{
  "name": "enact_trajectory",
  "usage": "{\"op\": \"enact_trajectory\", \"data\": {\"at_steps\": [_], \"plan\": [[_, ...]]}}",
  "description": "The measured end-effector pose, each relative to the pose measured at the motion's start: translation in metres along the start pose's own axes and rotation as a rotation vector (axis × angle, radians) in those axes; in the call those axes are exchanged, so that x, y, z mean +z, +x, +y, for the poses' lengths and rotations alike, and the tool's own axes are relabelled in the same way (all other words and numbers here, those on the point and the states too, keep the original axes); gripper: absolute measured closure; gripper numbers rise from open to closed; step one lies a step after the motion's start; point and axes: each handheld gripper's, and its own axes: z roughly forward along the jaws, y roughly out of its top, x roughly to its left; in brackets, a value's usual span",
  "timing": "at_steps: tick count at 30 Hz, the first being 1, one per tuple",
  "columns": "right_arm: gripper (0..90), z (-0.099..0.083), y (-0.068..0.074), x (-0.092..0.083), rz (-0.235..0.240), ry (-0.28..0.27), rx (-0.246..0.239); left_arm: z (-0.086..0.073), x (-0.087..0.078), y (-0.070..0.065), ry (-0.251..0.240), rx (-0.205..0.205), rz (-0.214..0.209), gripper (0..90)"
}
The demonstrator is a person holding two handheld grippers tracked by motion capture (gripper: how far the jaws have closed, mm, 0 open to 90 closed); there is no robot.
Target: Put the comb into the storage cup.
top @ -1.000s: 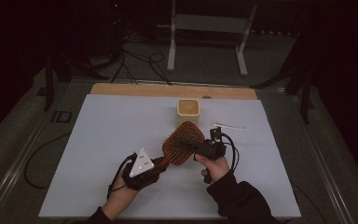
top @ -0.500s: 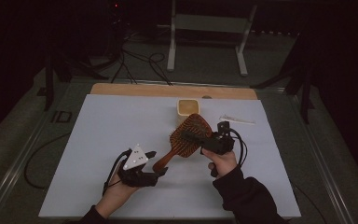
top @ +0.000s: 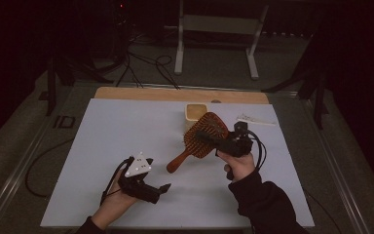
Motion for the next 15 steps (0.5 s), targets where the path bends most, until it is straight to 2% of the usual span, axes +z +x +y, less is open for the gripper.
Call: {"op": "enact_trajectory", "data": {"at_steps": [6, 10, 15], "plan": [[51.0, 0.008, 0.002, -0.003, -0.007, -0.004, -0.02, -0.012, -0.014, 0.012, -0.022, -0.021, 0.05, 0.0], [51.0, 0.014, 0.004, -0.006, -0.009, -0.013, -0.033, -0.023, -0.021, 0.019, -0.021, -0.022, 0.039, 0.0], [50.9, 0.022, 0.007, -0.01, -0.013, -0.022, -0.055, -0.037, -0.026, 0.025, -0.021, -0.04, 0.061, 0.0]]}}
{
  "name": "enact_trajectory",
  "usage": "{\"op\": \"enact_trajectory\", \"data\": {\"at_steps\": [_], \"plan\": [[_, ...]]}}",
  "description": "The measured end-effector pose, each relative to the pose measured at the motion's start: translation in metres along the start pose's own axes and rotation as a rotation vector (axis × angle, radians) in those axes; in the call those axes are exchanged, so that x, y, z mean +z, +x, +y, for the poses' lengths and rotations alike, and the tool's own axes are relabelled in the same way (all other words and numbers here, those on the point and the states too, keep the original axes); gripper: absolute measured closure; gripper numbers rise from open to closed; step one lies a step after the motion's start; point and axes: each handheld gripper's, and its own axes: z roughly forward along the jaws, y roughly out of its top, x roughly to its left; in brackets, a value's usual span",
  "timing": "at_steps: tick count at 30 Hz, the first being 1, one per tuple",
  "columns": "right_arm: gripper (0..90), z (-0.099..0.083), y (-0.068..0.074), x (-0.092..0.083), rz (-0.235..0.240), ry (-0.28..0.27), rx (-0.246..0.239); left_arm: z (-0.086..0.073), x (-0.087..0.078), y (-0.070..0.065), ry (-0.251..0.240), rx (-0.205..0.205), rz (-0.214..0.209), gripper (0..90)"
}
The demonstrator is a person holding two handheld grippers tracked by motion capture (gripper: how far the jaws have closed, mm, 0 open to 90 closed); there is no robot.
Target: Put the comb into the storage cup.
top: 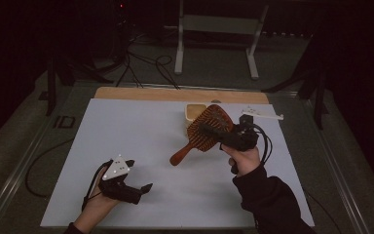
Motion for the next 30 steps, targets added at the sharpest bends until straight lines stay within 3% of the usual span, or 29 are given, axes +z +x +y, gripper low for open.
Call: {"op": "enact_trajectory", "data": {"at_steps": [10, 30], "plan": [[50.9, 0.022, 0.004, -0.01, -0.013, -0.034, -0.041, -0.02, -0.01, 0.011, -0.049, -0.028, 0.012, 0.0], [51.0, 0.078, 0.01, -0.018, -0.095, -0.119, -0.136, -0.046, -0.021, 0.017, -0.066, -0.062, 0.045, 0.0]]}}
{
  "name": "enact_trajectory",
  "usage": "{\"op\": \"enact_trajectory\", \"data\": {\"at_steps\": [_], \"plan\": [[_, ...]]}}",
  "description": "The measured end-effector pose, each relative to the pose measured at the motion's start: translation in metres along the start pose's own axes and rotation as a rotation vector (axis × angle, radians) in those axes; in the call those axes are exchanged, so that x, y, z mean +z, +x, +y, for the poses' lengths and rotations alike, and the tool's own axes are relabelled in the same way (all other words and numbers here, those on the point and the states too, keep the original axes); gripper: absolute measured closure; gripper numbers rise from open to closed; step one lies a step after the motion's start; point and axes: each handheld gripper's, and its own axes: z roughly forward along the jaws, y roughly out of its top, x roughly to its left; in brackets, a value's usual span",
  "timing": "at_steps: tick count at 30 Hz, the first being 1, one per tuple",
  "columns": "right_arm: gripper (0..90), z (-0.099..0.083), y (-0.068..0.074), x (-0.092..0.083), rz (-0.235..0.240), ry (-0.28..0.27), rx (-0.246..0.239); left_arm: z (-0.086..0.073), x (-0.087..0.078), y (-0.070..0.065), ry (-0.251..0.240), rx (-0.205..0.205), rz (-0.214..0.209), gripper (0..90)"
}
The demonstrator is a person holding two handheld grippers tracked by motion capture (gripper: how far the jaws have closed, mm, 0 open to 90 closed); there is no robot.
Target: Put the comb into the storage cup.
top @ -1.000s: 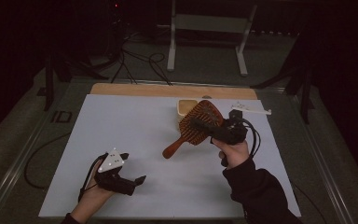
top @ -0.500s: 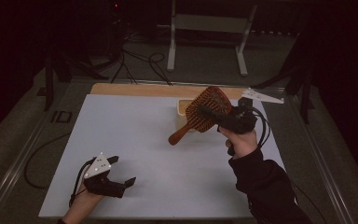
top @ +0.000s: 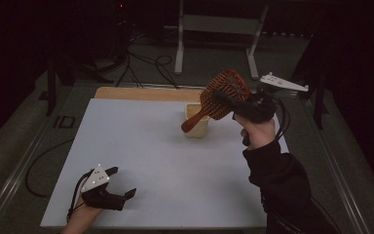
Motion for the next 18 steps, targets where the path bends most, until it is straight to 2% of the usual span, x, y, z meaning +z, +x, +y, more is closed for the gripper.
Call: {"op": "enact_trajectory", "data": {"at_steps": [11, 18], "plan": [[51.0, 0.023, -0.013, 0.003, -0.078, -0.051, -0.012, 0.0, -0.004, 0.0, -0.022, -0.003, 0.01, 0.0], [51.0, 0.03, -0.024, 0.018, -0.151, -0.024, -0.033, -0.001, -0.003, 0.001, -0.025, -0.007, 0.004, 0.0]]}}
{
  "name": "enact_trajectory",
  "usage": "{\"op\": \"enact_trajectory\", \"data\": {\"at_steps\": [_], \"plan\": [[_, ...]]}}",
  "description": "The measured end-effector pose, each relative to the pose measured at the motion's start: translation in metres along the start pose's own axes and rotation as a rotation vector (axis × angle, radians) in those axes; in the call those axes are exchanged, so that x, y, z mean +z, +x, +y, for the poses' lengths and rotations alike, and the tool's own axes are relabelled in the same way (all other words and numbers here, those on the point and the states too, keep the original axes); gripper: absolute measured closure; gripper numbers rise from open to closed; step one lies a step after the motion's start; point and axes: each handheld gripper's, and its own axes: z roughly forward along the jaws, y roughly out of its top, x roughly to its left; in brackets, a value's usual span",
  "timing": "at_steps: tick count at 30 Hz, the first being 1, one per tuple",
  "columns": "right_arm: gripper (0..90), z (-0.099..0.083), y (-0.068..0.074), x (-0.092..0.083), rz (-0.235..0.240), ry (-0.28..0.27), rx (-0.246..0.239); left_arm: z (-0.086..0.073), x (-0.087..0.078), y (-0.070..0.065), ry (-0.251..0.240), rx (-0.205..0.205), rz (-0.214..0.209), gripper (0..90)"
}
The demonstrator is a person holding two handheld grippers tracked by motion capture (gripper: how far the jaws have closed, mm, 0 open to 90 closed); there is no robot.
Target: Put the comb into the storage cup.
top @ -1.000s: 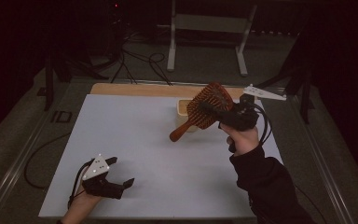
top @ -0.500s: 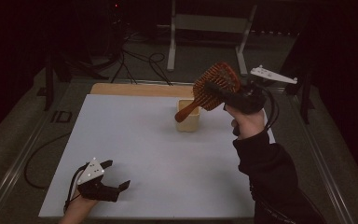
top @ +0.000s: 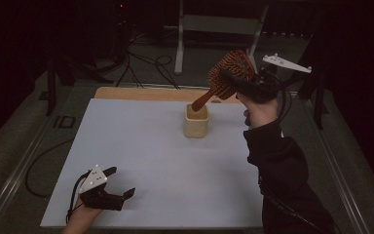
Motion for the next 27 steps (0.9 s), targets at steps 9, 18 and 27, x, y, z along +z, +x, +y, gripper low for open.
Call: {"op": "enact_trajectory", "data": {"at_steps": [9, 18, 27], "plan": [[51.0, -0.008, -0.012, 0.026, -0.049, 0.053, -0.002, 0.0, 0.0, -0.001, -0.008, -0.002, -0.003, 0.0], [51.0, -0.021, -0.025, 0.048, -0.083, 0.104, 0.011, -0.001, 0.0, 0.0, -0.01, 0.003, -0.006, 0.0], [51.0, -0.038, -0.041, 0.071, -0.098, 0.16, 0.033, -0.001, -0.001, -0.001, -0.013, 0.01, -0.011, 0.0]]}}
